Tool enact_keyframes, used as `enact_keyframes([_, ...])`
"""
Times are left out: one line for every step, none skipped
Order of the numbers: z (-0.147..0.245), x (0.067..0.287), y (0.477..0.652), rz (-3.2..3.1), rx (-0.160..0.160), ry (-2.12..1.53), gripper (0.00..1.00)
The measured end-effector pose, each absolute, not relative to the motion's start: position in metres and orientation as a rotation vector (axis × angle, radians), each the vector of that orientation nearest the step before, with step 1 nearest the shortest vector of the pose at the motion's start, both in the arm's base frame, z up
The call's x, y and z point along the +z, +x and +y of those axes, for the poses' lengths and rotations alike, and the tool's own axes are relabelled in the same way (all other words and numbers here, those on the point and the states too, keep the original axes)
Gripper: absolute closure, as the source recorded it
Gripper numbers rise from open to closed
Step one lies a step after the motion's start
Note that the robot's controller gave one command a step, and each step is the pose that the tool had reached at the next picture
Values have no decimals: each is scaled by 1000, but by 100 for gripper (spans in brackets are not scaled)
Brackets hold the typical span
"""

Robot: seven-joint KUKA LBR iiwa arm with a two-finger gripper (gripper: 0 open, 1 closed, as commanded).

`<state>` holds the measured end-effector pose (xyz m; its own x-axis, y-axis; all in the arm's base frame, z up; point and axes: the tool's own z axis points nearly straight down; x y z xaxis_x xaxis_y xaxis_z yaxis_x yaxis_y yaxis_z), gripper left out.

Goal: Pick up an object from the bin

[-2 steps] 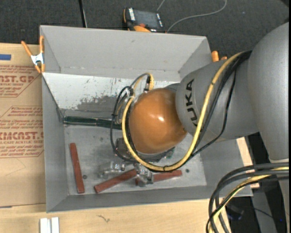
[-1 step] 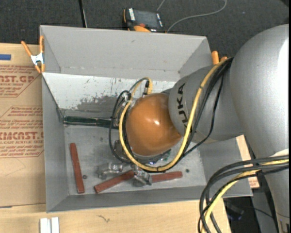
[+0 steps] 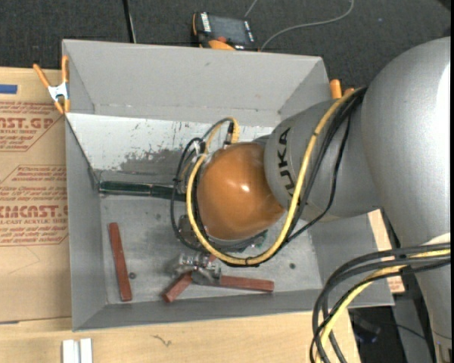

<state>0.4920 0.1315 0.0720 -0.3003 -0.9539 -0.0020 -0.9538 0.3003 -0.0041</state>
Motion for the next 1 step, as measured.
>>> enact_keyframes([133, 206, 489, 2493, -3, -1899, 100])
